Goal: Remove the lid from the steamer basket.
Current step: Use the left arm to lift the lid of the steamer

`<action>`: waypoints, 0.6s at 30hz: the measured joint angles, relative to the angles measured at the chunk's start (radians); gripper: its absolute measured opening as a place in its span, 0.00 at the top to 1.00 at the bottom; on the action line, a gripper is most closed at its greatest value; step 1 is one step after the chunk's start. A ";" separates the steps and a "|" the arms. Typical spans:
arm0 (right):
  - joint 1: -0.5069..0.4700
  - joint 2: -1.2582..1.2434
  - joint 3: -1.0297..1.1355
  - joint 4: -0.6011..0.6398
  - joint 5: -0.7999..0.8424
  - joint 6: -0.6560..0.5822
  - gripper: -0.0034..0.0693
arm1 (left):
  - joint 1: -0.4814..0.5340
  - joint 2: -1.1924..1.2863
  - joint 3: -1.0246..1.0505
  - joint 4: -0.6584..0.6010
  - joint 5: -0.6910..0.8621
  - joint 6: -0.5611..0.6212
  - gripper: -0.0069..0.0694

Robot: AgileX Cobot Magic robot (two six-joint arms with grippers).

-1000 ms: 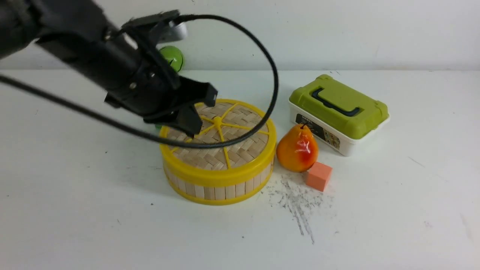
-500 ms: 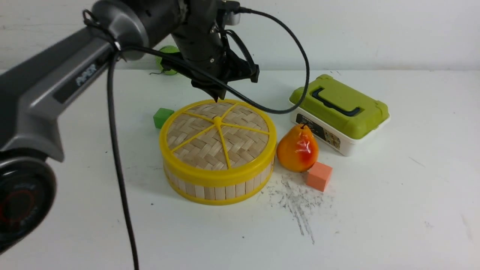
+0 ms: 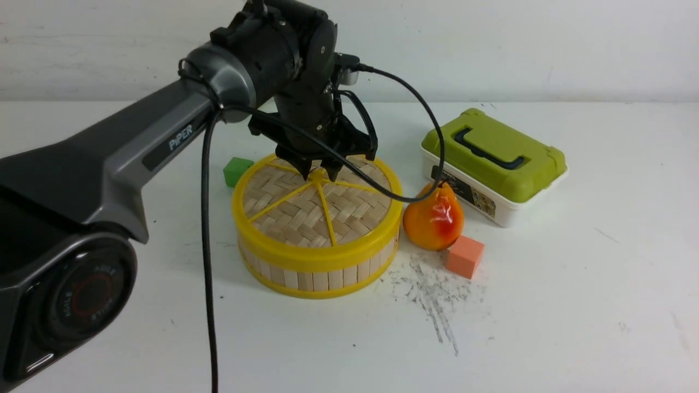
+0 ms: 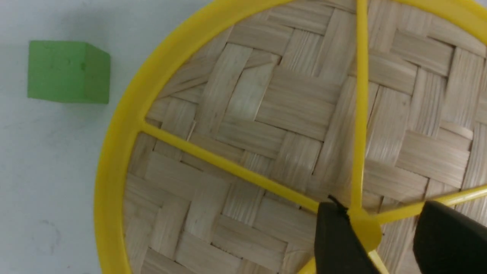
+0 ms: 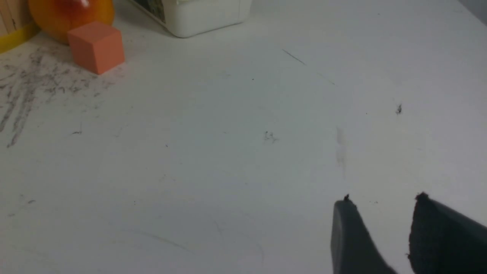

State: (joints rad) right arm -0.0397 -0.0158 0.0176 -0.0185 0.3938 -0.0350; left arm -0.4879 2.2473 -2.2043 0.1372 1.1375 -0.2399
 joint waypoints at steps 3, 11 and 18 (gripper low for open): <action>0.000 0.000 0.000 0.000 0.000 0.000 0.62 | 0.000 0.002 0.000 0.003 0.012 0.007 0.69; 0.000 0.000 0.000 0.000 0.000 0.000 0.62 | 0.000 0.002 -0.004 0.009 0.020 0.012 0.79; 0.000 0.000 0.000 0.000 0.000 0.000 0.62 | 0.000 -0.106 -0.019 0.007 0.050 0.052 0.79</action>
State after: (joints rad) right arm -0.0397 -0.0158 0.0176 -0.0185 0.3938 -0.0350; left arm -0.4879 2.1414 -2.2235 0.1438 1.1874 -0.1880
